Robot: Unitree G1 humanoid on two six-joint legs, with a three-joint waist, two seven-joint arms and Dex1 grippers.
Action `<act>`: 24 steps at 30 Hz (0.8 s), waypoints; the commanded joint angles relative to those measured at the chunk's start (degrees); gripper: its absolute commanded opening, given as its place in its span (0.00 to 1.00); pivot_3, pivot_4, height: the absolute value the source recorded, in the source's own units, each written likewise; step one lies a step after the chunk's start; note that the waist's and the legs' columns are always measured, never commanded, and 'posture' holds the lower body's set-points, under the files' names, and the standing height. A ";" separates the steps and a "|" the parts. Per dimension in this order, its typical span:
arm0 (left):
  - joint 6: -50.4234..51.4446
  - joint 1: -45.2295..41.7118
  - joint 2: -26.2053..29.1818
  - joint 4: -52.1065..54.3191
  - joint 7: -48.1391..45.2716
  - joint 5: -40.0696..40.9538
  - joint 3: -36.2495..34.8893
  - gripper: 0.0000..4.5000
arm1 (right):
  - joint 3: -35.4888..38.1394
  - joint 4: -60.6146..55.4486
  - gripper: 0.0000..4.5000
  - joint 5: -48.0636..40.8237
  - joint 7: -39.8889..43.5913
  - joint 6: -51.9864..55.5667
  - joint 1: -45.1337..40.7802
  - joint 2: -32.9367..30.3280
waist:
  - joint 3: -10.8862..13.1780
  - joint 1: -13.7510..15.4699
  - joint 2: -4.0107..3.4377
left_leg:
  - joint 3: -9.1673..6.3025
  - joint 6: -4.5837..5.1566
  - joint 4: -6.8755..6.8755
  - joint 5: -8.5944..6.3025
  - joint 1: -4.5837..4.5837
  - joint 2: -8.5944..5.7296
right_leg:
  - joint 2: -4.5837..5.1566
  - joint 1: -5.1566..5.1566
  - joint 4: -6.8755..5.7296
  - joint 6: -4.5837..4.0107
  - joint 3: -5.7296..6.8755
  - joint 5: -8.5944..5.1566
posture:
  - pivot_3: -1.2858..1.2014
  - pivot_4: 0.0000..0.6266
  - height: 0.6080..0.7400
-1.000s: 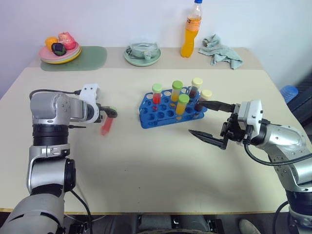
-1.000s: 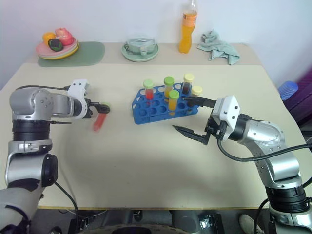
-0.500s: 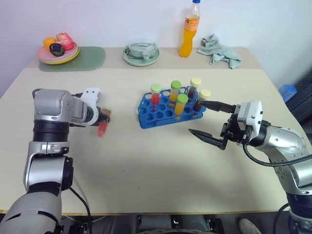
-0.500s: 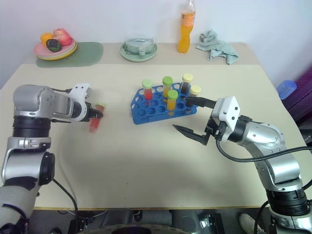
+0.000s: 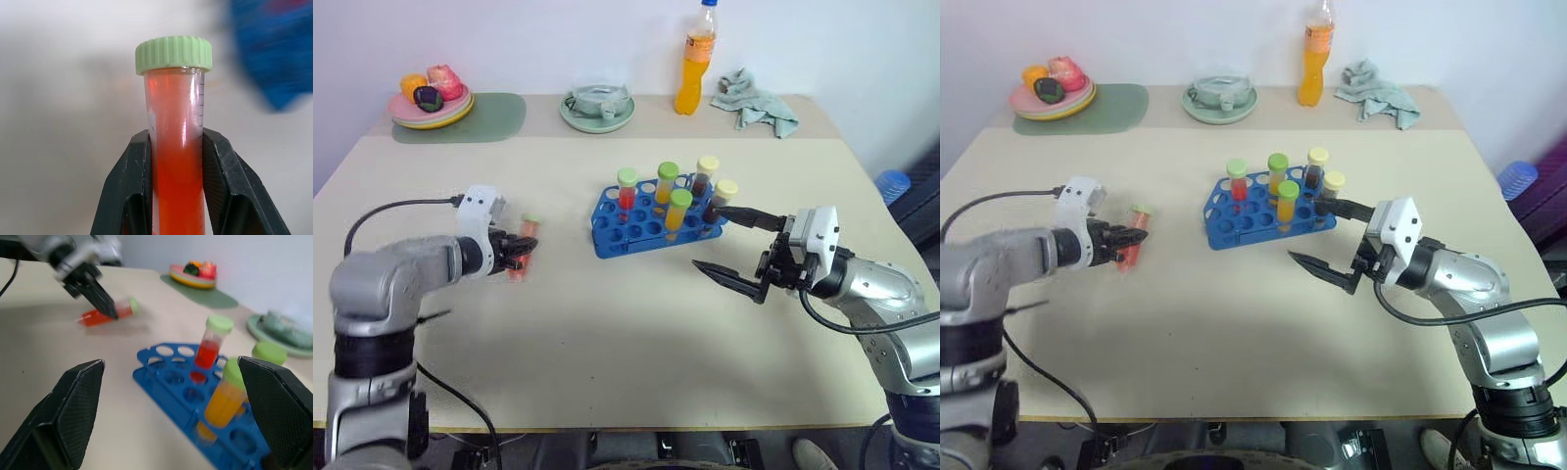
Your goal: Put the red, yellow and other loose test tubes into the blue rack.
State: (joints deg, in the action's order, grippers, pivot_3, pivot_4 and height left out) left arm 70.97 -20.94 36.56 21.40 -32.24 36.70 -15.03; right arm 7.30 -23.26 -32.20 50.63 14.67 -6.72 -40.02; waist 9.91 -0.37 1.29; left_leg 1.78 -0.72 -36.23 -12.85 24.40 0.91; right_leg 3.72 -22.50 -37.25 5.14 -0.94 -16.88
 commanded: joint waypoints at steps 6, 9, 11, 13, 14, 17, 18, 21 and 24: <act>-38.20 4.62 -10.71 2.03 -10.89 -4.63 4.18 0.19 | 3.21 -2.33 1.00 0.50 -3.23 0.22 5.75 0.80 | -0.07 0.25 -0.09 | 0.08 0.03 0.01 0.01 0.00 -0.01 | 0.08 0.08 0.17 -0.21 0.00 0.01 | 0.52 0.24 1.00; -45.76 0.78 -15.76 -4.92 -12.51 -4.47 5.68 0.19 | 4.13 -2.57 1.00 0.68 -4.65 0.53 7.77 0.98 | -0.10 0.87 -0.16 | 0.13 0.06 0.01 0.03 -0.01 -0.01 | 0.06 0.07 0.16 -0.21 0.00 0.01 | 0.52 0.24 1.00; -50.11 -1.94 -18.65 -10.48 -15.09 -4.90 7.57 0.19 | 4.58 -3.03 1.00 1.48 -5.59 -0.26 9.82 1.53 | -0.11 1.05 -0.17 | 0.13 0.11 -0.01 0.04 0.00 -0.01 | 0.01 0.07 0.16 -0.20 -0.01 0.02 | 0.52 0.24 1.00; -54.15 -4.84 -21.45 -16.89 -17.21 -5.84 9.35 0.19 | 5.27 -4.05 1.00 2.52 -6.71 -1.50 12.73 2.44 | -0.12 1.27 -0.18 | 0.15 0.16 -0.03 0.05 0.01 -0.01 | -0.06 0.07 0.16 -0.19 -0.01 0.02 | 0.52 0.24 1.00; -55.63 -5.85 -22.20 -19.26 -18.16 -6.04 9.80 0.19 | 5.46 -4.48 1.00 3.00 -7.17 -1.93 13.69 2.77 | -0.12 1.23 -0.18 | 0.15 0.20 -0.04 0.05 0.01 -0.01 | -0.08 0.10 0.15 -0.16 0.01 0.03 | 0.52 0.24 1.00; -59.79 -9.27 -24.73 -27.42 -21.39 -6.23 10.67 0.19 | 6.11 -6.28 1.00 3.90 -8.74 -2.96 16.42 4.16 | -0.12 1.13 -0.18 | 0.17 0.27 -0.11 0.05 0.03 -0.03 | -0.17 0.11 0.13 0.03 0.02 0.13 | 0.52 0.24 1.00; -60.94 -10.37 -25.49 -29.91 -22.39 -6.33 10.90 0.19 | 6.25 -6.80 1.00 4.10 -9.27 -3.19 17.17 4.59 | -0.12 0.99 -0.18 | 0.17 0.28 -0.17 0.05 0.03 -0.03 | -0.23 0.13 0.11 0.05 0.04 0.13 | 0.52 0.24 1.00; -63.38 -13.23 -26.81 -35.62 -23.68 -6.62 10.78 0.19 | 6.10 -8.15 1.00 5.08 -10.48 -3.56 18.29 5.40 | -0.12 0.84 -0.18 | 0.17 0.30 -0.29 0.04 0.03 0.00 | -0.45 0.15 0.06 0.29 0.04 0.26 | 0.52 0.24 1.00; -65.66 -16.08 -27.56 -40.11 -24.56 -7.66 11.23 0.19 | 6.03 -9.80 1.00 5.69 -12.06 -3.49 19.34 6.16 | -0.12 0.90 -0.18 | 0.14 0.31 -0.40 0.04 0.04 0.03 | -0.51 0.17 0.04 0.31 0.03 0.27 | 0.52 0.24 1.00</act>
State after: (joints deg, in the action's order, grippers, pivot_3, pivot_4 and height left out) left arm 7.51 -35.16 9.31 -18.15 -55.99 29.37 -3.60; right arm 12.10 -30.36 -26.93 39.46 12.08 12.31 -34.47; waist 9.79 0.53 1.11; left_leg 1.92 -0.39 -36.67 -12.82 24.44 0.94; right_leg 3.20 -22.33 -37.21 5.46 -0.91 -16.61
